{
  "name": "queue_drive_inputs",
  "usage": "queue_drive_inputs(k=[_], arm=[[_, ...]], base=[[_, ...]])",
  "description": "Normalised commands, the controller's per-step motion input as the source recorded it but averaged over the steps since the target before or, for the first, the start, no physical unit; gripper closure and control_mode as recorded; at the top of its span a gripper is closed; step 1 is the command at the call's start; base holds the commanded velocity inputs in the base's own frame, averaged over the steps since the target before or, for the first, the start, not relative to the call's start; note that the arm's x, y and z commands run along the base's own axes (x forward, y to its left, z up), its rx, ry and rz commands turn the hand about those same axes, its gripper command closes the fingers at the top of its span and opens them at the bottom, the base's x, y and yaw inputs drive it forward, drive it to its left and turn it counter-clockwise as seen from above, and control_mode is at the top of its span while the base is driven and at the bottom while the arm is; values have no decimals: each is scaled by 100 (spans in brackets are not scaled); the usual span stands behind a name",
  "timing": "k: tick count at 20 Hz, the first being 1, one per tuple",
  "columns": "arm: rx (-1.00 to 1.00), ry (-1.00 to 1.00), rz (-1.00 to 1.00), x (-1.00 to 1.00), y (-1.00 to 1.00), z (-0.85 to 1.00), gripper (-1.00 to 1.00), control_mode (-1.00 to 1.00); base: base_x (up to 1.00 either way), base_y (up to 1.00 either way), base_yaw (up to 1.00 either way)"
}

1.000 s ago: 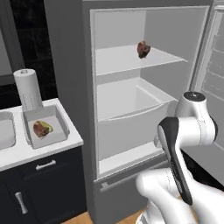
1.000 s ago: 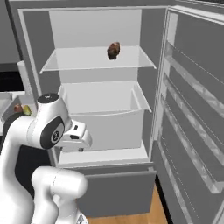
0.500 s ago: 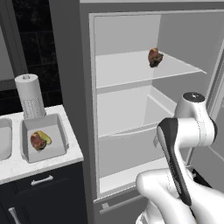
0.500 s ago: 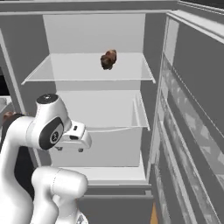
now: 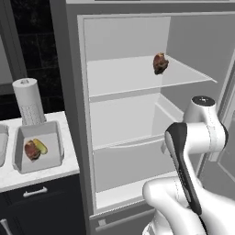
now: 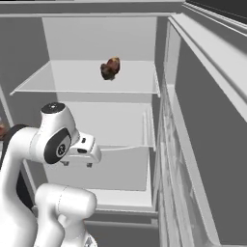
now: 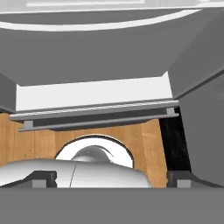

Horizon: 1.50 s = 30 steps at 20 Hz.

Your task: Place one cucumber and one steak in each tupperware on the nearby counter, to pack two identical lunches.

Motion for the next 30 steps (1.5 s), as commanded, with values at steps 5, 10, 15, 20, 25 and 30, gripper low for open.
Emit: queue_drive_inputs(k=[5,10,15,20,25,30], arm=[[0,0,0,0,0,0,-100,100],[0,-12,0,0,0,12,-100,-100],[0,-41,0,8,7,60,-100,-100],[0,-43,0,28,3,90,-100,-100],[0,-22,0,30,9,100,-100,-100],[0,-14,0,33,4,100,-100,-100]], base=[[6,-12,8],[0,0,0],[0,0,0],[0,0,0],[0,0,0],[0,0,0]])
